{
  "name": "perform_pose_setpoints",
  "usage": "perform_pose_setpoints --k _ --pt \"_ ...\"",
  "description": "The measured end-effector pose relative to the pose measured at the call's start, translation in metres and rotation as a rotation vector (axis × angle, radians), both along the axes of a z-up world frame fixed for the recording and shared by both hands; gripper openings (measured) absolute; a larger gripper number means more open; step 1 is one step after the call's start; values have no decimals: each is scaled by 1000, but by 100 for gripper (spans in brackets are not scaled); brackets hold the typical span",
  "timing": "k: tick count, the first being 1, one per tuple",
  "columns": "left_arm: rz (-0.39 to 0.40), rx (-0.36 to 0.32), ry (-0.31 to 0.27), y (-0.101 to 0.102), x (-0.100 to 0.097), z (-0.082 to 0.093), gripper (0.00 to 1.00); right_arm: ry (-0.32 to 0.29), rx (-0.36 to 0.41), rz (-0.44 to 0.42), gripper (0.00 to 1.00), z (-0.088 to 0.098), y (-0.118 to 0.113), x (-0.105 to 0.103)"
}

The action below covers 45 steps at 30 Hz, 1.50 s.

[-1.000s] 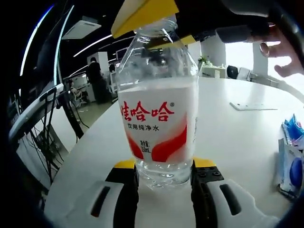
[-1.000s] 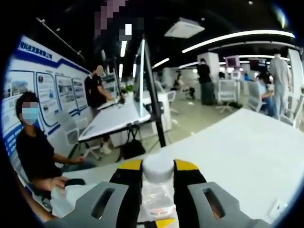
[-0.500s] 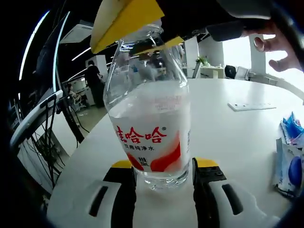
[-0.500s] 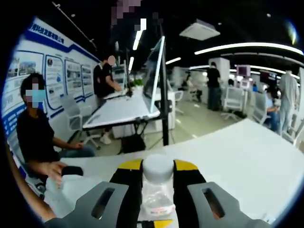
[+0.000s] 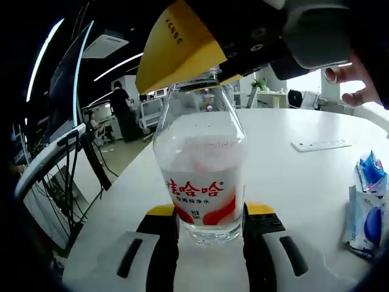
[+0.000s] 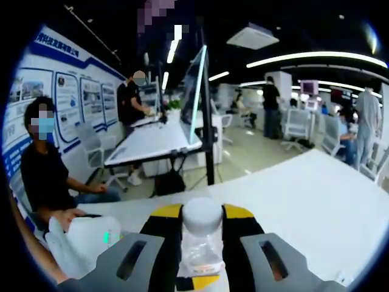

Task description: Arrange the tabletop items into an orderly group along one side of the table until the central work area is clear of visible clutter.

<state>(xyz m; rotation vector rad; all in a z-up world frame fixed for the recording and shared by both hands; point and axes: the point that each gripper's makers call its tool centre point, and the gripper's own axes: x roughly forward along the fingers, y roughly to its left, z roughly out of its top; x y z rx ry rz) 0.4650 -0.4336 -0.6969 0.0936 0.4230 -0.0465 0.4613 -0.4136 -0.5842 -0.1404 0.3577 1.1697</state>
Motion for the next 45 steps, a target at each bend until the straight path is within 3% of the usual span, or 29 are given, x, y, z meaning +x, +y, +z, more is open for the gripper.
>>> perform_pose_setpoints --k 5,21,24,45 --pt "-6 7 0 -2 -2 0 38 22 45 -12 21 9 2 2" --pt "0 23 17 1 -10 -4 37 0 65 -18 19 23 4 2" --pt "-1 22 20 1 -12 -5 36 -8 52 -24 16 23 2 3" --pt "7 26 23 1 -14 -4 36 15 94 -83 16 37 -16 6"
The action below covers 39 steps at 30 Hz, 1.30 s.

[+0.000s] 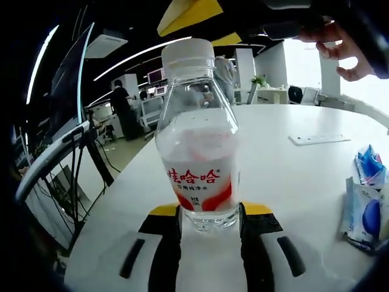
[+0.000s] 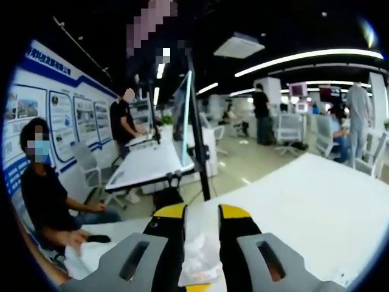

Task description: Arrange the tabletop items into an orderly group along one side of the table until the central work area is clear of visible clutter.

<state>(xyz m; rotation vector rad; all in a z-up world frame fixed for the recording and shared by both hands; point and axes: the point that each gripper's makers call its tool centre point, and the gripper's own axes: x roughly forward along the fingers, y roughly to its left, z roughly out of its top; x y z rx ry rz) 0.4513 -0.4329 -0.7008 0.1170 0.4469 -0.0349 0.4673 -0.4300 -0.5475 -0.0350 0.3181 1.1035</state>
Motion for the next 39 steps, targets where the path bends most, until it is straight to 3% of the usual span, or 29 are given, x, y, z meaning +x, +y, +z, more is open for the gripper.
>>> perform_pose_setpoints --k 16,24,29,39 --pt "-6 11 -3 0 -7 4 38 32 -15 -60 18 -10 -28 -5" --pt "-19 -25 -2 -3 -16 3 46 43 -23 -68 18 -17 -37 -15" --pt "-24 -52 6 -4 -19 0 57 32 -29 -66 22 -18 -41 -20" --pt "-29 -77 3 -4 -30 2 63 44 -40 -57 25 -23 -48 -32"
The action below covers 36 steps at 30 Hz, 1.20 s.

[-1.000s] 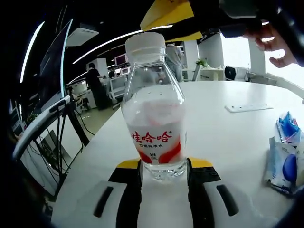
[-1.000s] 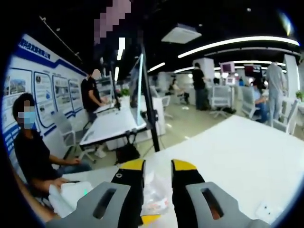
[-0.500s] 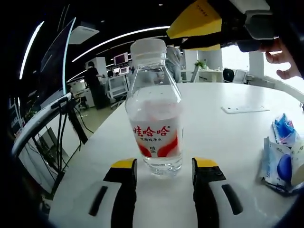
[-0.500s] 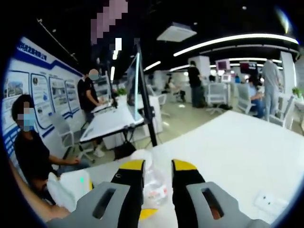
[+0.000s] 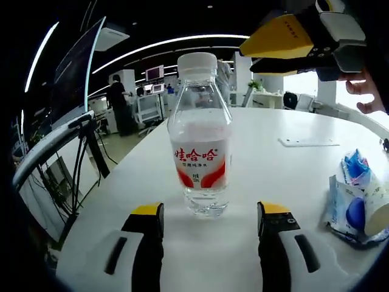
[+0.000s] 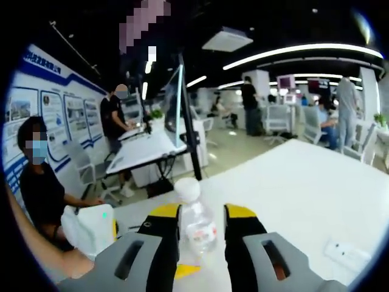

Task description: Arrange the tabletop items into an orderly group along one side of the table until the central work area is clear of visible clutter.

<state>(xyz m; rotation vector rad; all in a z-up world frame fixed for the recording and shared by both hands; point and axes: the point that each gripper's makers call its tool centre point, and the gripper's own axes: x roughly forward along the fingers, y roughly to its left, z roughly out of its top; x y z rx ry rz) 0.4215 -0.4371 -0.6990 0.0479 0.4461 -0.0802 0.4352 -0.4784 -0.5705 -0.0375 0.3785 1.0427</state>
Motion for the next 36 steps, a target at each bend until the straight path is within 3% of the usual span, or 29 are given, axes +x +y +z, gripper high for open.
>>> perform_pose_setpoints --k 15,36 --pt "5 -27 -16 4 -15 5 69 -2 -17 -20 27 -10 -14 -11" --pt "-57 -54 -32 -14 -36 15 80 28 0 -99 31 -21 -50 -36"
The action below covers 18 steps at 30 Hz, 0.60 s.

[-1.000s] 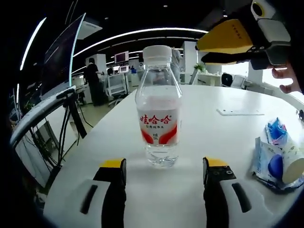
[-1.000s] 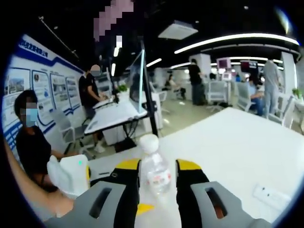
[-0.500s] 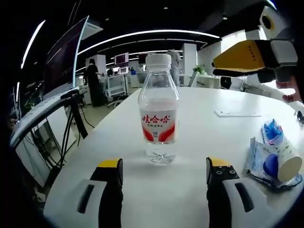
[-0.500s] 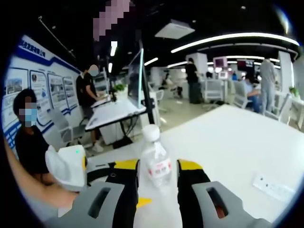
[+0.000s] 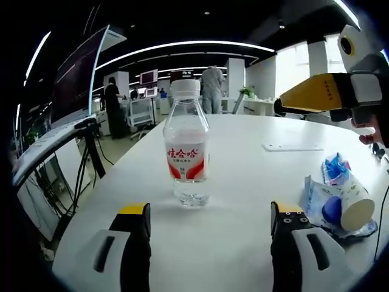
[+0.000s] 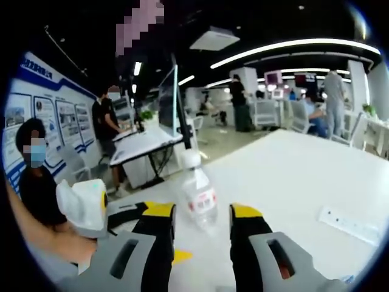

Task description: Arrange the tabletop items into an orderly group along one side of the table until the central work area is clear of visible clutter.

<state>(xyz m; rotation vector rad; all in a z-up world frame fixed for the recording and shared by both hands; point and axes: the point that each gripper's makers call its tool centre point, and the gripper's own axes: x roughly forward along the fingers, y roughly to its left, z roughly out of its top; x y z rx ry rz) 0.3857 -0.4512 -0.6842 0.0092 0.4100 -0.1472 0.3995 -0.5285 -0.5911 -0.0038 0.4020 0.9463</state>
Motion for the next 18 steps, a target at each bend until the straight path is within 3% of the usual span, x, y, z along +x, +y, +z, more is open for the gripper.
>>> perform_pose_setpoints --k 18 --pt "-51 -19 5 -11 -27 9 93 19 -14 -62 35 -7 -33 -31"
